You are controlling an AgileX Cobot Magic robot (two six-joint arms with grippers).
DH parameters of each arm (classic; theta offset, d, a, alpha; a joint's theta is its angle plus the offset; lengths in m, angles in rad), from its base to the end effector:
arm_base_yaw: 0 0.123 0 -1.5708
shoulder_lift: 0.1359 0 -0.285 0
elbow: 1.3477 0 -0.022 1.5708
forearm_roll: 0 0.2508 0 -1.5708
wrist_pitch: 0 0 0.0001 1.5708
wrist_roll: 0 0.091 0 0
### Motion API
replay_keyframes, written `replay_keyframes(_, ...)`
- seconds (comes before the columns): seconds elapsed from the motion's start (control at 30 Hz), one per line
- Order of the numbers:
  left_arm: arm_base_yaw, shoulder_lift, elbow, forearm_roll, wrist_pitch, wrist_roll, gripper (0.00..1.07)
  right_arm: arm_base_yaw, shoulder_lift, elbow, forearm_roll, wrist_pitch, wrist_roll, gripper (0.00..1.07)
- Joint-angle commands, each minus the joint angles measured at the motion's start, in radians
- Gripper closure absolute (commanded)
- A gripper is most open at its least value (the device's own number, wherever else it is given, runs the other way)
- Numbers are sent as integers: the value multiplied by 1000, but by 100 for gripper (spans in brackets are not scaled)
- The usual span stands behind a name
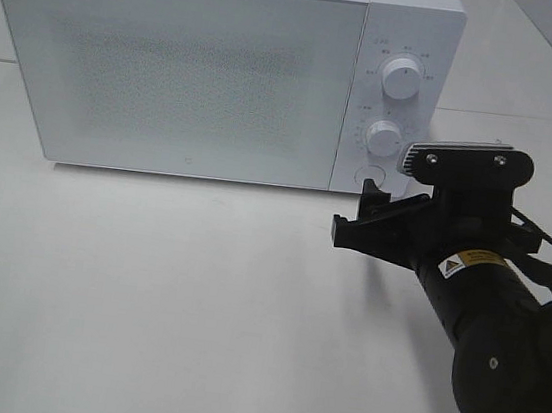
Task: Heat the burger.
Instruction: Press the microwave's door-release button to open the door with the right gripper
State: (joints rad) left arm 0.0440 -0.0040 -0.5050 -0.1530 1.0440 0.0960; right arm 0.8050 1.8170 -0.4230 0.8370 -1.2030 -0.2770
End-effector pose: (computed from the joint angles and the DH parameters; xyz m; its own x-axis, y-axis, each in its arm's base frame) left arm -0.0053 -0.0122 0.2808 -0.4265 -0.0003 -0.9045 0.0833 0.9957 -0.0396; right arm 0.2231 0.1411 0.1342 -0.1817 -0.0826 -0.9799 -0.0369 0.9963 -0.0771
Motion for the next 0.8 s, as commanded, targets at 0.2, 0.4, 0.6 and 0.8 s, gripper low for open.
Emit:
replay_keyframes(0.2,4,-21,3,-5,-7,-4,7,4,2,-22,4,11,70,32)
replay_keyframes(0.4,4,-21,3,-5,-7,-4,7,4,2,-22,4,22,360,38)
replay_keyframes(0.6,4,-21,3,-5,-7,-4,7,4,2,-22,4,21,848,57)
replay_keyframes(0.8,4,-21,3,-5,-7,-4,7,4,2,-22,4,21,1210,75)
